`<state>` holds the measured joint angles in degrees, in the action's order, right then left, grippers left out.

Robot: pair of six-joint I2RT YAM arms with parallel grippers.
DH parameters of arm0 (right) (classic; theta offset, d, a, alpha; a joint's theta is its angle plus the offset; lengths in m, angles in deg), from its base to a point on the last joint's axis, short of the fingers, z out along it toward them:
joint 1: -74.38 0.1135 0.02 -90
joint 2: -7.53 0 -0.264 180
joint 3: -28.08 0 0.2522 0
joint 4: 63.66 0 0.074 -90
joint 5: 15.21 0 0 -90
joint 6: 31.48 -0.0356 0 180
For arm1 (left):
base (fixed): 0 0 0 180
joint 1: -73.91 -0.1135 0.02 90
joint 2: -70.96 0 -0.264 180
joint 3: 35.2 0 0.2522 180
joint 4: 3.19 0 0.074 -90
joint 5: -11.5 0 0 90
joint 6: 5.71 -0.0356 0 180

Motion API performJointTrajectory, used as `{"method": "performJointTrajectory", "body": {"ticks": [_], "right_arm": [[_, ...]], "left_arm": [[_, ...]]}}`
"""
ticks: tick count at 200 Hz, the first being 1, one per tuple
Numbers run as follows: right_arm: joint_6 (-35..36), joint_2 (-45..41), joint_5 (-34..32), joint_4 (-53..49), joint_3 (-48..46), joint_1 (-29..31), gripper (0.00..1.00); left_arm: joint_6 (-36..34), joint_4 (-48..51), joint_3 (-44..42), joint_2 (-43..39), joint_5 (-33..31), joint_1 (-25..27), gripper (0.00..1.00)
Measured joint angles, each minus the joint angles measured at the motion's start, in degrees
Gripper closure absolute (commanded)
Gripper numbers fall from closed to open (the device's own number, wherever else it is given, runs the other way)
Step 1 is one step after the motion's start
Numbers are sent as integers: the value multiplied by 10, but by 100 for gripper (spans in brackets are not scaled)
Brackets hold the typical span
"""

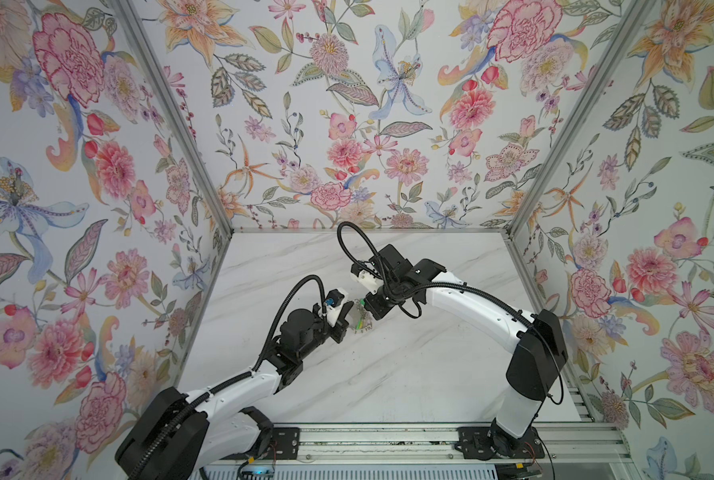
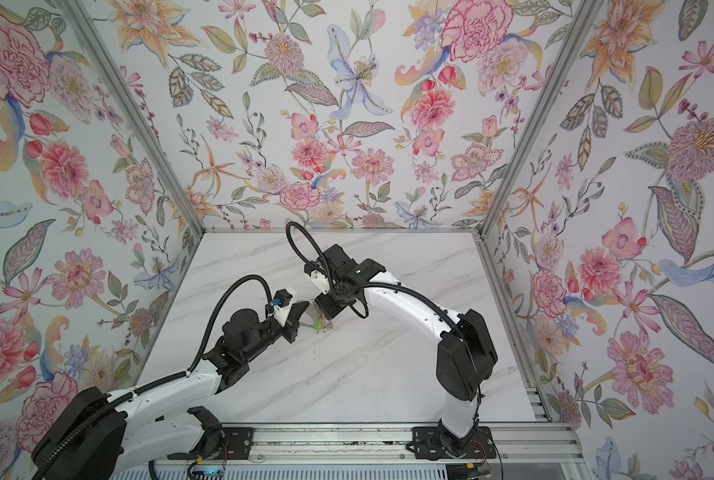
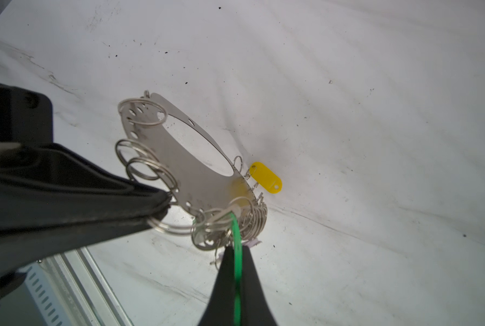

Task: Remove the keys from the keyring

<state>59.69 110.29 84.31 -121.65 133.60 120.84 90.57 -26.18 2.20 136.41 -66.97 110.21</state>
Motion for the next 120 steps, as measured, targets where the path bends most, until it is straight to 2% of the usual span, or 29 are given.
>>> {"method": "performJointTrajectory", "body": {"ticks": [120], "right_arm": [[32, 0, -80, 23, -6, 31, 99]], "left_arm": [[17, 8, -8, -22, -15, 0, 100]]}}
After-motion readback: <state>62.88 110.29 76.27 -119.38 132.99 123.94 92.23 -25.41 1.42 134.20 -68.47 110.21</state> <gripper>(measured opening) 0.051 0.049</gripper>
